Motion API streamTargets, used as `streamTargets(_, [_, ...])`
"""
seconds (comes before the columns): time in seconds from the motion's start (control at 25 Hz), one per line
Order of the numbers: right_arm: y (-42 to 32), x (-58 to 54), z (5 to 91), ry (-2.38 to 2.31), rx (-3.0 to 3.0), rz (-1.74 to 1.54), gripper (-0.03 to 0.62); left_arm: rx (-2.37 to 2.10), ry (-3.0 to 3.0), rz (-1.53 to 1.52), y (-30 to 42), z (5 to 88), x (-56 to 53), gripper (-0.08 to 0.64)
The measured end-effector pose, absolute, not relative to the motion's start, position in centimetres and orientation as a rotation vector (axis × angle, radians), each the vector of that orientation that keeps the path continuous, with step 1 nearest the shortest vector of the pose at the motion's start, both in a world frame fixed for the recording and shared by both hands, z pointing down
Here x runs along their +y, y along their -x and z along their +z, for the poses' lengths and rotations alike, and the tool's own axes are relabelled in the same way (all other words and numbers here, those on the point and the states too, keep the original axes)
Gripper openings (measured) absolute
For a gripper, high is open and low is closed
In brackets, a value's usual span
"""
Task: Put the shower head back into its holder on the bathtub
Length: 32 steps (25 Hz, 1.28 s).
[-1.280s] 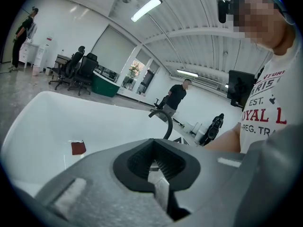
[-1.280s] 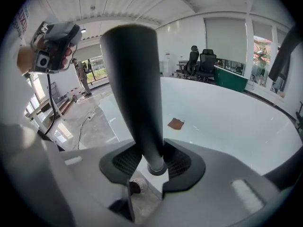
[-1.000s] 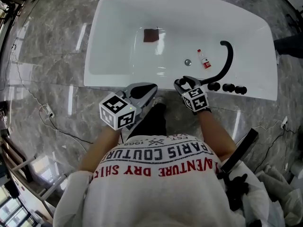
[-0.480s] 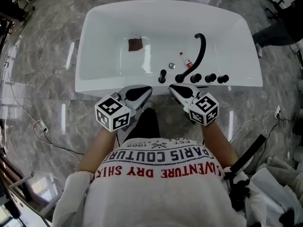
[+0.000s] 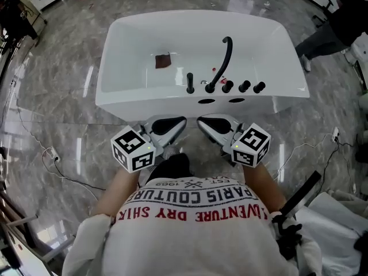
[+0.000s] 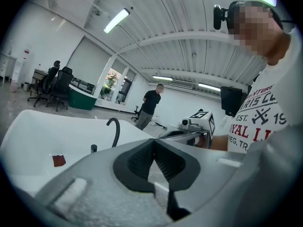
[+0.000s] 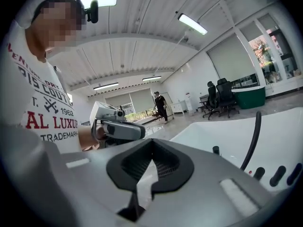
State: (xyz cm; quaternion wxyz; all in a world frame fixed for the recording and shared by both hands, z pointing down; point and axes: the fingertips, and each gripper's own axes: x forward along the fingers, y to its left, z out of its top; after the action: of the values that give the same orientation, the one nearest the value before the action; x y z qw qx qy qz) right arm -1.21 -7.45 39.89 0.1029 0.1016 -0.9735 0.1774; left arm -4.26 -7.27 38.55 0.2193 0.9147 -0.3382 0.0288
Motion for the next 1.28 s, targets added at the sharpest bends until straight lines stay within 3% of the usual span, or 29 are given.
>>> streamTargets(1.28, [2.4, 17.2, 35.2, -0.559, -2.877, 0.406, 0.003, -0.858, -2.706, 0.144, 6.4, 33.7, 17.7, 0.002])
